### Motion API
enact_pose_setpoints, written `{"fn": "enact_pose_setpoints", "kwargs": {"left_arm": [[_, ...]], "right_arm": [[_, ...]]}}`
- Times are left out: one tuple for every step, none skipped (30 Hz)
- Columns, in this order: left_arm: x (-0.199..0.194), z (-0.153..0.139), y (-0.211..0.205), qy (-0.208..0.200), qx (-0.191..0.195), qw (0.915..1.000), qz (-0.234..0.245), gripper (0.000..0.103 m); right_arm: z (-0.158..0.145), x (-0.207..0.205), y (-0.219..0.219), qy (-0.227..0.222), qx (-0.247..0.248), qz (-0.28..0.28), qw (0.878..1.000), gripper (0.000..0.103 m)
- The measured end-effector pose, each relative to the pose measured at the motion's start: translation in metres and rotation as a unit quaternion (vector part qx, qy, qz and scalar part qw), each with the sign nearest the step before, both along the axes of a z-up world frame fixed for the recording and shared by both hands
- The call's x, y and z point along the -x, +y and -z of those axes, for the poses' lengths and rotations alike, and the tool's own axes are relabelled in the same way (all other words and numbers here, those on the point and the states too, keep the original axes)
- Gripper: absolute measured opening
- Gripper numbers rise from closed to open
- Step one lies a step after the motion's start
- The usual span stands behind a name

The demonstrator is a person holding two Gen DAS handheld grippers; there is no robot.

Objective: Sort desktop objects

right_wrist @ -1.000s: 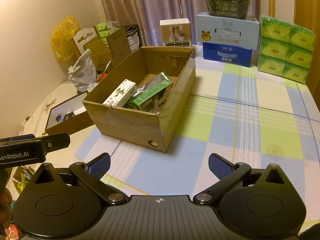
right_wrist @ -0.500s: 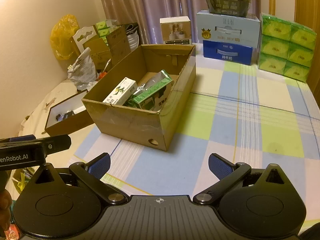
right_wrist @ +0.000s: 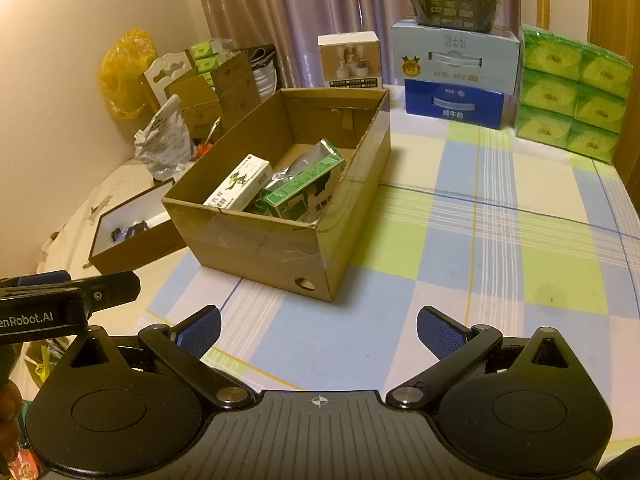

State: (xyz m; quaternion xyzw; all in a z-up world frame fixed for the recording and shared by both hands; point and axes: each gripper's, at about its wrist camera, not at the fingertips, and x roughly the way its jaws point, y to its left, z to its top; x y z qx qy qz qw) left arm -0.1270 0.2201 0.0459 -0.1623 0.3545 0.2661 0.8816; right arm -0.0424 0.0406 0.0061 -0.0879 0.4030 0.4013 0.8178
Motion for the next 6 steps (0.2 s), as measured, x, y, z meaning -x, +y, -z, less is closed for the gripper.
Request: {"fn": "enact_pose_setpoints", "kwargs": {"left_arm": [[-0.0001, -0.0006, 0.0001, 0.0, -0.001, 1.0, -0.001, 0.102], [0.0, -0.001, -0.0002, -0.002, -0.003, 1.0, -0.001, 0.102], [0.0002, -0.0016, 0.0001, -0.003, -0.004, 1.0, -0.002, 0.102], [0.0002, -0.0018, 0.0001, -0.002, -0.005, 1.0, -0.002, 0.102], [0.0001, -0.0019, 0.0005, -0.001, -0.007, 1.0, 0.0, 0.102], [0.0002, -0.0015, 0.0005, 0.0, -0.008, 1.0, 0.0, 0.102]], "right_arm": [[-0.0001, -0.0001, -0.0002, 0.0, 0.0, 0.0, 1.0, 0.101], [-0.0002, 0.0001, -0.0006, 0.0, 0.0, 0.0, 1.0, 0.101], [-0.0002, 0.0002, -0.0006, 0.0, 0.0, -0.001, 1.0, 0.101], [0.0004, 0.0008, 0.0002, 0.0, 0.0, -0.001, 1.0, 0.101], [0.0007, 0.0012, 0.0001, 0.0, 0.001, -0.001, 1.0, 0.101], [0.0007, 0.0012, 0.0001, 0.0, 0.001, -0.001, 1.0, 0.101]]}}
